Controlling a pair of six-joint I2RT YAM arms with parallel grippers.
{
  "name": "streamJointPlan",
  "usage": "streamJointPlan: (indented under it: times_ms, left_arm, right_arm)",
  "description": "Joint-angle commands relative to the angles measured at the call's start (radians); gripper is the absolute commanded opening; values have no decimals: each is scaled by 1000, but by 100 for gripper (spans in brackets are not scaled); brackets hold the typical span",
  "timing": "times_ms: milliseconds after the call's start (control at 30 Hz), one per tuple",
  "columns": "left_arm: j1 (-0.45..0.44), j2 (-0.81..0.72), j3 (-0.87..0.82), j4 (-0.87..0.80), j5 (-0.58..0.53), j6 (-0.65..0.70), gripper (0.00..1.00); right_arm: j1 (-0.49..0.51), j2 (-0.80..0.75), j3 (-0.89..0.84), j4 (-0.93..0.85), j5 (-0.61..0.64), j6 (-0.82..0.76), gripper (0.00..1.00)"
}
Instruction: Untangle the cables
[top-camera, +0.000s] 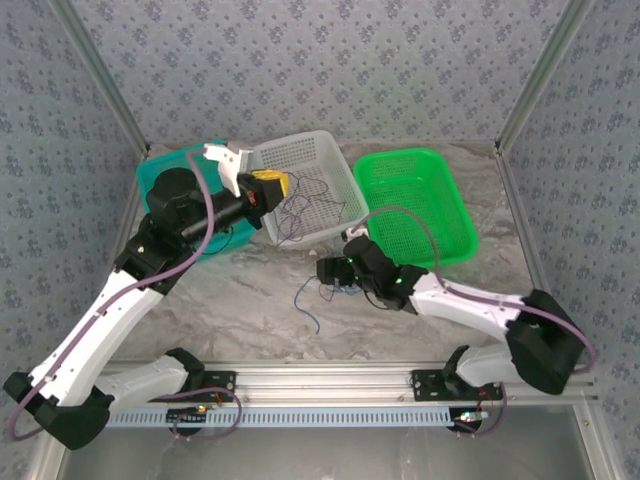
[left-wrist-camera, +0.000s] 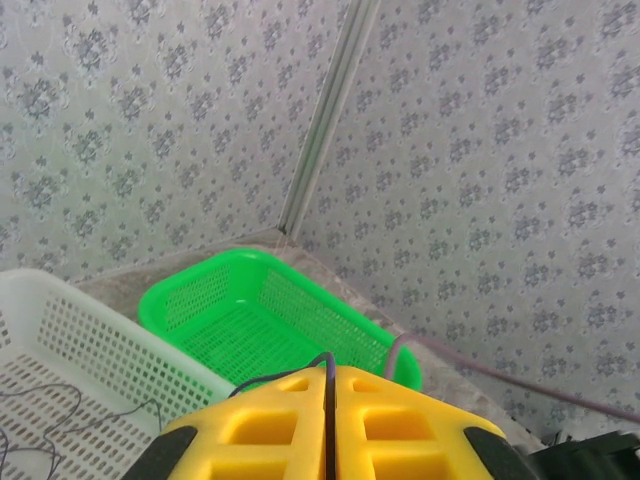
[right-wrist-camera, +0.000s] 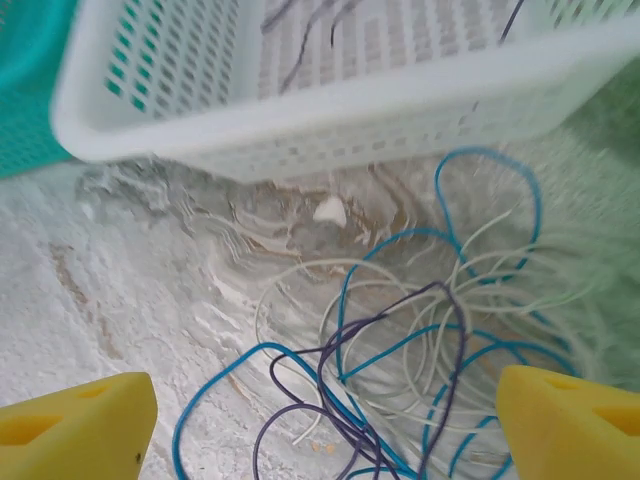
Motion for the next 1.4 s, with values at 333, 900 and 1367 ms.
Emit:
streamJointPlan:
  times_ms: [333,900,1367]
  left_arm:
    - [16,38,-16,23,44,8,10]
    - [15,64,-41,62,60,-2,10]
    - [12,70,-41,89,70,-10,10]
  right_arm:
    - [-88,-163,179,-56,-137,-113,90]
    - [-153,-91,229,32,-416,-8,89]
    - [-153,61,318,31,-478,-12,65]
